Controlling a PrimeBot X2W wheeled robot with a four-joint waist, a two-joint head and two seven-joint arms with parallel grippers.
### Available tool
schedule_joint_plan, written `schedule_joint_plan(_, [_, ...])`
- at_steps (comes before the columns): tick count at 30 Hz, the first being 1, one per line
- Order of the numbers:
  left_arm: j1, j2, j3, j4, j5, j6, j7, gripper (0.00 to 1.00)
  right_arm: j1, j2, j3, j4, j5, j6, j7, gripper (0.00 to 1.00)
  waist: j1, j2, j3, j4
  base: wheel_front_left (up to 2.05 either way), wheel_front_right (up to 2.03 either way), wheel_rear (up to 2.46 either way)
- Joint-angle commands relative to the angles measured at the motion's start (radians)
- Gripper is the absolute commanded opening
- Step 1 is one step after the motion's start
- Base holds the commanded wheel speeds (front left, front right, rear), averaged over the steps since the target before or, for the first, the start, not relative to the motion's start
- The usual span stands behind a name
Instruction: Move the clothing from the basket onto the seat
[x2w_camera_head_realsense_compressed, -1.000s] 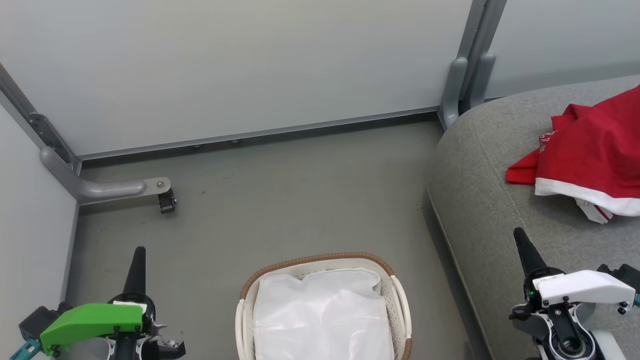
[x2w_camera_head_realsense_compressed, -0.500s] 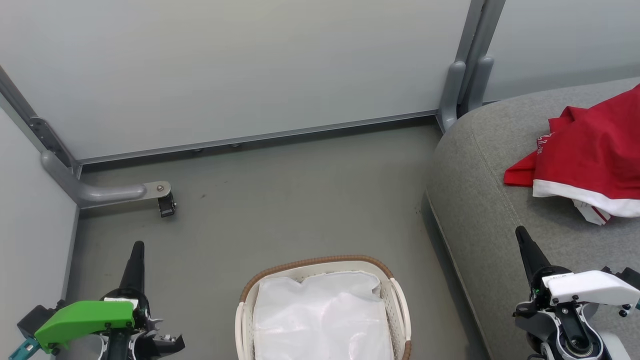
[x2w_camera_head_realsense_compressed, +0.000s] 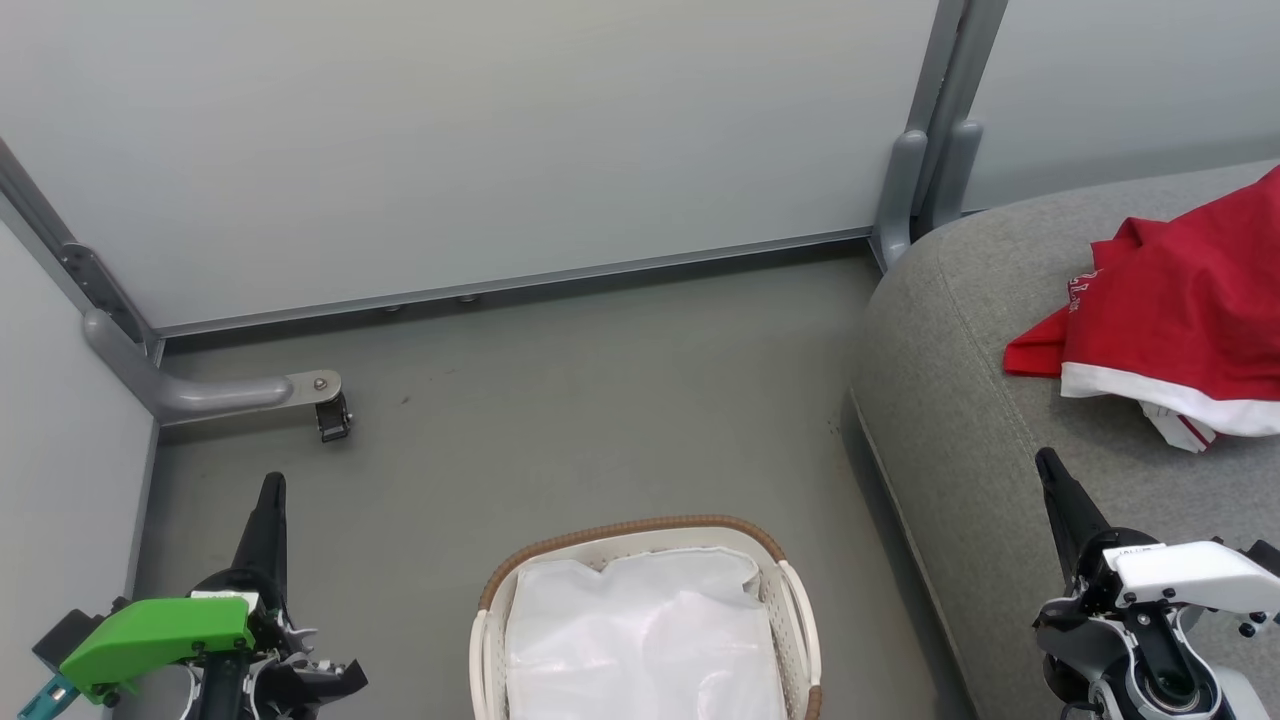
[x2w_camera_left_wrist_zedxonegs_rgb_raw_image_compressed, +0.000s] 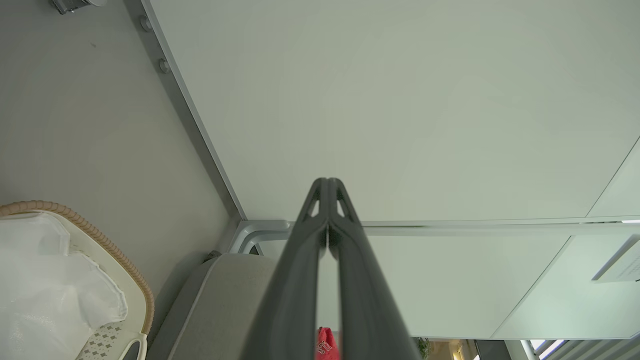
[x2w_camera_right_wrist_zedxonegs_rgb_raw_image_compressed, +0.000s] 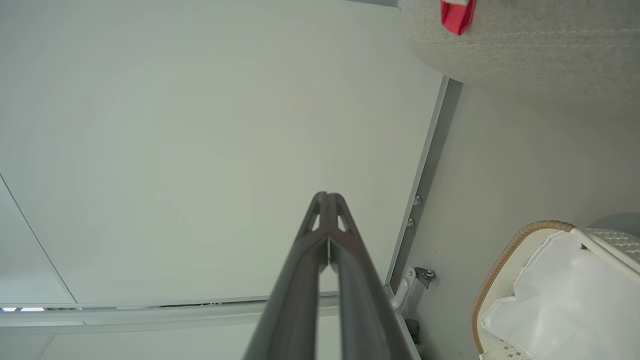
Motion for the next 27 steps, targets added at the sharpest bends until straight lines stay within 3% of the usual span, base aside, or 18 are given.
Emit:
schedule_joint_plan(1, [-0.018,0.007,0.005,-0.005,-0.019,-0.008,0.005,0.00,0.010,-0.006,-0.005,-0.005,0.021,-0.001,0.008,0.00,0.0000,0.0000,-0.001,0.000,0.00,0.00,0.00])
schedule_joint_plan(27, [-0.018,0.007,0.009,-0.008,-0.053,-0.008,0.016,0.00,0.011,-0.005,-0.010,-0.008,0.055,-0.001,0.018,0.00,0.0000,0.0000,-0.006,-0.002,0.00,0.00,0.00])
